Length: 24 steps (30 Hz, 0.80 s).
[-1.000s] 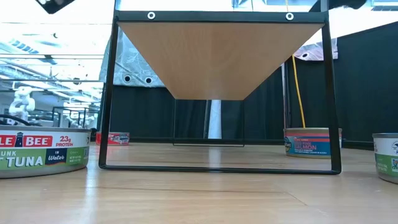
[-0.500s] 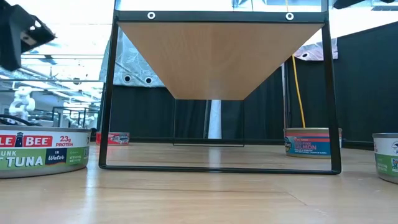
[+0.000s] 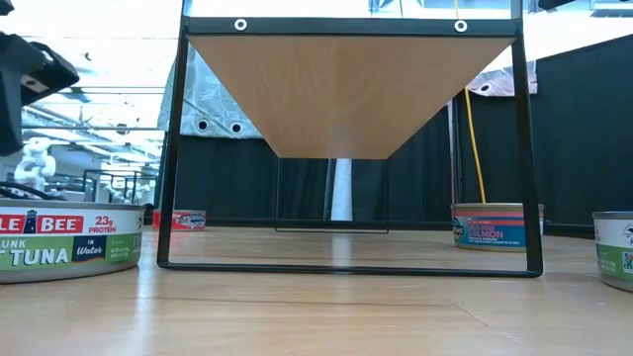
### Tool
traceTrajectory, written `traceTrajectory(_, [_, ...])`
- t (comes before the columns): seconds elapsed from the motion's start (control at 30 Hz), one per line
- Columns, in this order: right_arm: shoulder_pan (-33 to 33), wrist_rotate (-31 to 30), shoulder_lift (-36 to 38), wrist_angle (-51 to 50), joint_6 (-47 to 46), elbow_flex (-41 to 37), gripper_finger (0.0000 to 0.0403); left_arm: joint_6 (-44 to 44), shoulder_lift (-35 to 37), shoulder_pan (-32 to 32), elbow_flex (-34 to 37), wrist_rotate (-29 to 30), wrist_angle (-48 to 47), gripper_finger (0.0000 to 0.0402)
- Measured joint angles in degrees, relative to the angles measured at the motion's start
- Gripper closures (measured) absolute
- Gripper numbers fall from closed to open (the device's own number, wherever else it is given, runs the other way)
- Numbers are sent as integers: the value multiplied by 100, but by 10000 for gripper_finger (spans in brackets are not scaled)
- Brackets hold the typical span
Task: Stack canned seafood by type on shelf
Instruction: Stack the green white soda can on the shelf
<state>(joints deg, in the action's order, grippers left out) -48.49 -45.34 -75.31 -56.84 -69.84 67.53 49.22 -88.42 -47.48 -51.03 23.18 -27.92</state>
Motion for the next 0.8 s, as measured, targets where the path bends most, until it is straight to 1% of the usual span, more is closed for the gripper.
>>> traceTrajectory(0.07, [0,0,0,-2,0,0,90,-3,0,0,-1,57,1,321])
traceTrajectory(0.27, [0,-4,-2,-10,34,0,90,-46,0,-51,0,85,-4,381])
traceTrajectory(0.33, [0,-2,-2,-19,71,0,90,-45,0,-83,-1,85,-3,395])
traceTrajectory(0.6, [0,-2,-2,-32,151,-2,90,-55,-21,-136,-1,172,0,396])
traceTrajectory(0.8, [0,-2,-4,-32,170,-3,90,-159,-325,-138,-1,143,85,396])
